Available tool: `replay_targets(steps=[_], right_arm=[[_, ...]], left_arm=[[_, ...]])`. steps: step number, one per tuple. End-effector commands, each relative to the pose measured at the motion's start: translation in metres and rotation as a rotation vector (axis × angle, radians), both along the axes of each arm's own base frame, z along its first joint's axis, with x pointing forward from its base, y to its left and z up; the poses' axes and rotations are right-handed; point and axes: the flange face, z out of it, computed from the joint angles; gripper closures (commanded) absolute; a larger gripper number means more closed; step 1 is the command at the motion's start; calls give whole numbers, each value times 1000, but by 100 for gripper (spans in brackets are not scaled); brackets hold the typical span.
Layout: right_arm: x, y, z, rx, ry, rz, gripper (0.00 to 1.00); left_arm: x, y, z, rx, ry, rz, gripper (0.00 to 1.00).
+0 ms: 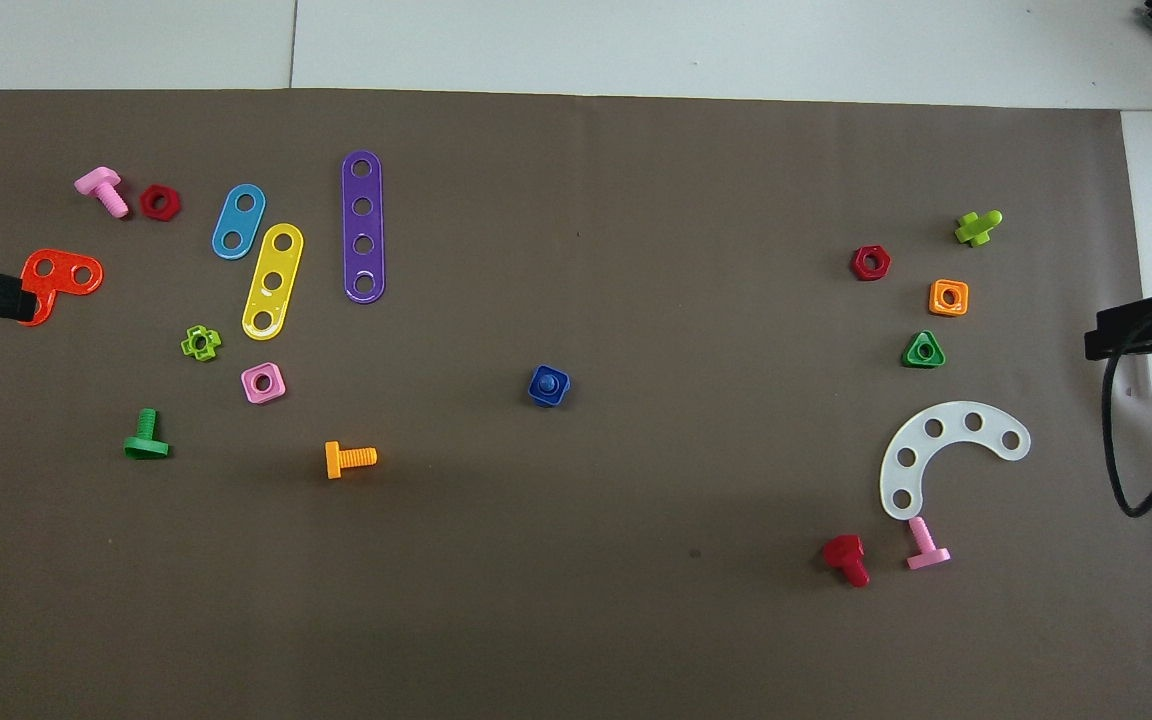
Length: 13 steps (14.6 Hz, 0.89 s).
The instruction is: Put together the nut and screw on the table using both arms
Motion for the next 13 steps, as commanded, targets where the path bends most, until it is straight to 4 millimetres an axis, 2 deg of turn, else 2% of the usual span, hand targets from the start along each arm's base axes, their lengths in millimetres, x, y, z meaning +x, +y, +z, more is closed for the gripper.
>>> replay_targets(steps=[1, 7, 10, 13], right_arm=[[-6, -1, 2, 9, 4, 22, 0], [-6, -1, 2, 8, 4, 22, 0], [-6, -1, 2, 8, 4, 22, 0], [-6, -1, 2, 8, 4, 22, 0]], left_arm=[[-1, -4, 4, 27, 19, -16, 0], [-8, -11, 5, 25, 40, -27, 0], [-18, -8, 2, 24, 59, -21, 0], [-19, -8, -1, 25, 65, -19, 0]])
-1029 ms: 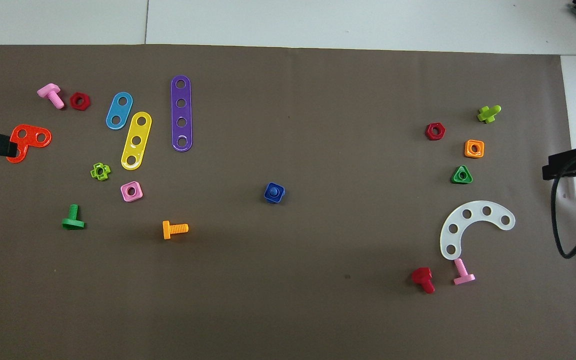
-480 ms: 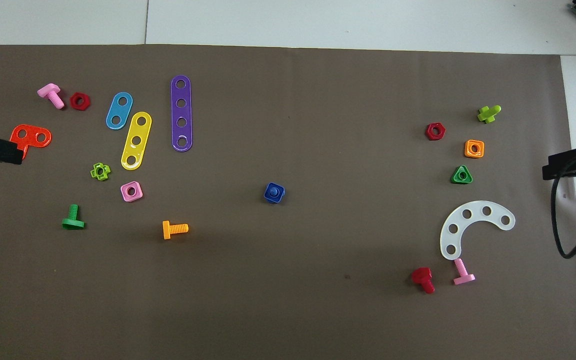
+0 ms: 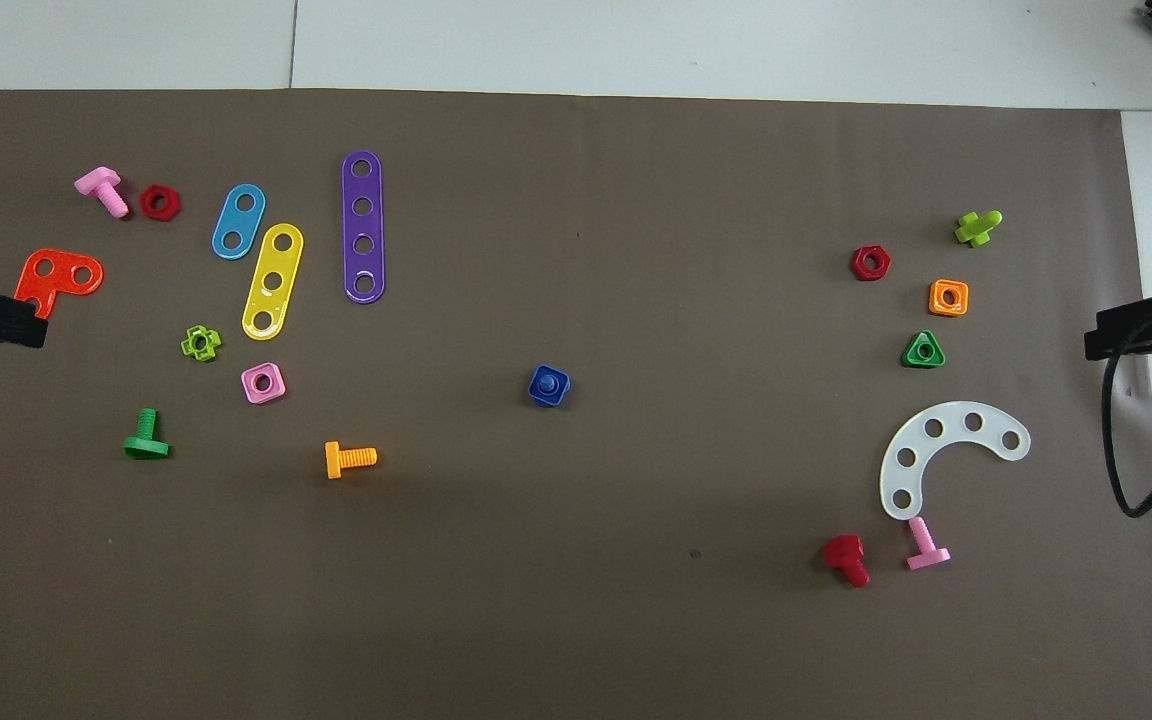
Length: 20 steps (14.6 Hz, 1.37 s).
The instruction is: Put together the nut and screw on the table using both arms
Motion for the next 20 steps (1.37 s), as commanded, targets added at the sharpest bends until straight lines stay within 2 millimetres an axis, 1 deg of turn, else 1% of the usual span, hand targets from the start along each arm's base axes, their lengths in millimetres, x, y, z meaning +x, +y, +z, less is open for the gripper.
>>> replay_targets(steps=[1, 2, 7, 16, 20], right_arm=[[-5, -1, 2, 8, 2, 22, 0], [-6, -1, 2, 8, 4, 22, 0], [-6, -1, 2, 8, 4, 22, 0], [-6, -1, 2, 8, 4, 22, 0], [-6, -1, 2, 8, 4, 22, 0]], left_arm=[[-9, 0, 1, 17, 10, 0, 0], [-10, -5, 2, 18, 9, -8, 0], [-9, -10, 1, 17, 4, -7, 0], [-8, 0, 0, -21, 3, 67, 0], [-8, -3, 1, -22, 3, 65, 0]])
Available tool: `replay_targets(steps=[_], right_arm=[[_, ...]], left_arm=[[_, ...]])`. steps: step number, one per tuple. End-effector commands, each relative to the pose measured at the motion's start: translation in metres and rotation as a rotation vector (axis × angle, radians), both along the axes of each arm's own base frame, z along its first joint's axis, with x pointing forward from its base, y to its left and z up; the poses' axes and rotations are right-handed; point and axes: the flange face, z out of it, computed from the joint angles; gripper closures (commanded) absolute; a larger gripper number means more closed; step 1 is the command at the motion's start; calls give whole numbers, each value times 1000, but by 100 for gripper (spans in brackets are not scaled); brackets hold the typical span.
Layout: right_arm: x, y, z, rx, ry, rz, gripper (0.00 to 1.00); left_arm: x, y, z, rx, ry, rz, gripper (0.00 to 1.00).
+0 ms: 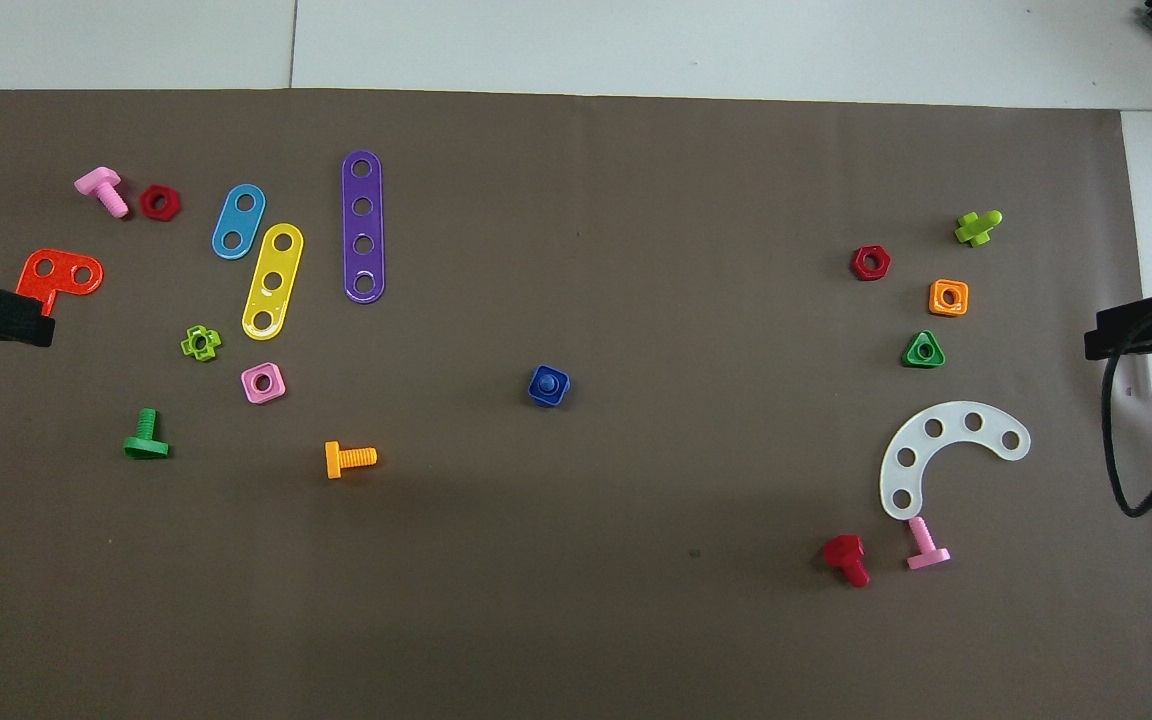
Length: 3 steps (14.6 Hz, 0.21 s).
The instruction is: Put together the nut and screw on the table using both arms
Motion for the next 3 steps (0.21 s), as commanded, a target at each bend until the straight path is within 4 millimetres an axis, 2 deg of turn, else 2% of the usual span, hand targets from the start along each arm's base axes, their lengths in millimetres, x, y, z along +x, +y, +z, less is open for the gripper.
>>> replay_targets(steps=[1, 3], right_arm=[[-6, -1, 2, 8, 4, 22, 0], [-6, -1, 2, 8, 4, 22, 0]], left_arm=[[-7, 2, 1, -14, 1, 18, 0], [-6, 2, 1, -14, -4, 15, 0]])
